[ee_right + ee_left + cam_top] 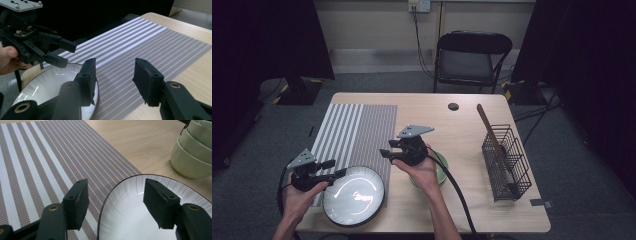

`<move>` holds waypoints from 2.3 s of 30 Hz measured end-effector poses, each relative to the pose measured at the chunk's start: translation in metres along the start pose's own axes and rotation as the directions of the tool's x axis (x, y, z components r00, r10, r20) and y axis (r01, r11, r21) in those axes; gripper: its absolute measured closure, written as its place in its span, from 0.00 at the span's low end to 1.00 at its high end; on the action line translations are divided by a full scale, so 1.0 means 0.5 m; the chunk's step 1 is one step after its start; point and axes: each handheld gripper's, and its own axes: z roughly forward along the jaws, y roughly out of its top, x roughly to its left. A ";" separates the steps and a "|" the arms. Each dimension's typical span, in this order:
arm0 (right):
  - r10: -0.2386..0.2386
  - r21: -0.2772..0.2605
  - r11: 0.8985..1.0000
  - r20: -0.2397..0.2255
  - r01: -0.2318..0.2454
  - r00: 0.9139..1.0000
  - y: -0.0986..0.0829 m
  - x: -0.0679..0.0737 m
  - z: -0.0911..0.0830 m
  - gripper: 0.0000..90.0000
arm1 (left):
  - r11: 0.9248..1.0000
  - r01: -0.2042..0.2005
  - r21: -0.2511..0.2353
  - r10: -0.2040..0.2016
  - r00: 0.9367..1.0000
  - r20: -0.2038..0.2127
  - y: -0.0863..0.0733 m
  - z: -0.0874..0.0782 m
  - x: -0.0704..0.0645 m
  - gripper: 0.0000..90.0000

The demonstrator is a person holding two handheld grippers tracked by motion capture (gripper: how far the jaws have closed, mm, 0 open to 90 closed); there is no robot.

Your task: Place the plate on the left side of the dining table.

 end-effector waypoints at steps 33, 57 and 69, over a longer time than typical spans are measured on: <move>0.040 0.153 0.988 -0.091 -0.026 0.995 -0.058 0.074 0.180 0.72 | 0.999 0.039 0.017 -0.040 0.997 0.068 -0.026 -0.003 0.044 0.66; 0.110 0.157 0.982 -0.019 -0.105 0.994 -0.096 0.040 0.199 0.95 | 0.996 0.069 0.047 -0.075 0.989 0.126 -0.043 0.015 0.068 0.97; 0.124 0.161 0.980 -0.029 -0.117 0.992 -0.096 0.038 0.201 0.95 | 0.995 0.088 0.045 -0.094 0.985 0.145 -0.044 0.025 0.072 0.96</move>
